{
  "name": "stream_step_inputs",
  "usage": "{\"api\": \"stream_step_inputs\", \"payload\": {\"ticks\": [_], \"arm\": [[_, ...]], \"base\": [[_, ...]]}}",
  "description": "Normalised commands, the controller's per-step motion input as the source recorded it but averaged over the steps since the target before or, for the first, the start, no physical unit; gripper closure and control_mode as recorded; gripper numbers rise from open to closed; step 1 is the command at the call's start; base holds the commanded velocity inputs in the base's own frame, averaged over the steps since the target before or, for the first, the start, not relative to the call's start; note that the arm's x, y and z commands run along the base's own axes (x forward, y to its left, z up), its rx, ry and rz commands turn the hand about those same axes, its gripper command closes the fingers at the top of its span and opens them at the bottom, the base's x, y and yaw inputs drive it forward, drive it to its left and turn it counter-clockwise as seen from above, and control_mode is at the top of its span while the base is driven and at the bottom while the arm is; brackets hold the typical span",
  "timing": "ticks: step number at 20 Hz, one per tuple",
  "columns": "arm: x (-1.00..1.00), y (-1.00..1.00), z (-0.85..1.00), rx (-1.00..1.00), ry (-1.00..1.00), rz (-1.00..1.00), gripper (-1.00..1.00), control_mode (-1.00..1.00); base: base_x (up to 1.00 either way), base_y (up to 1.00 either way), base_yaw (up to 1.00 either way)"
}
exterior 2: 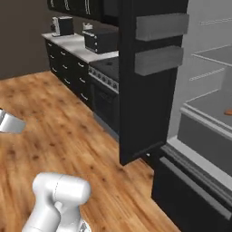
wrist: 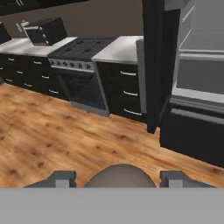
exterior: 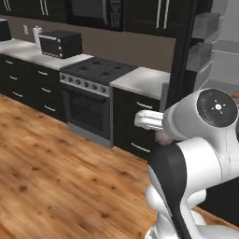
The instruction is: Pick the egg and butter from the fridge and place them by the bowl for mixing.
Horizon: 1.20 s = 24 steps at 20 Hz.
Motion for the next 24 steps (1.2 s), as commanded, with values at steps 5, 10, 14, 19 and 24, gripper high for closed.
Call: {"api": "stream_step_inputs", "payload": {"ticks": [5, 10, 14, 19, 24], "arm": [[0.0, 0.0, 0.0, 0.0, 0.0, 0.0, 1.0, 1.0], [0.0, 0.0, 0.0, 0.0, 0.0, 0.0, 1.0, 1.0], [0.0, 0.0, 0.0, 0.0, 0.0, 0.0, 1.0, 1.0], [0.0, 0.0, 0.0, 0.0, 0.0, 0.0, 1.0, 1.0], [0.0, 0.0, 0.0, 0.0, 0.0, 0.0, 1.0, 1.0]], "base": [[-0.07, 0.0, 1.0], [-0.06, 0.0, 1.0], [-0.06, 0.0, 1.0], [-0.08, 0.0, 1.0], [-0.1, 0.0, 1.0]]}}
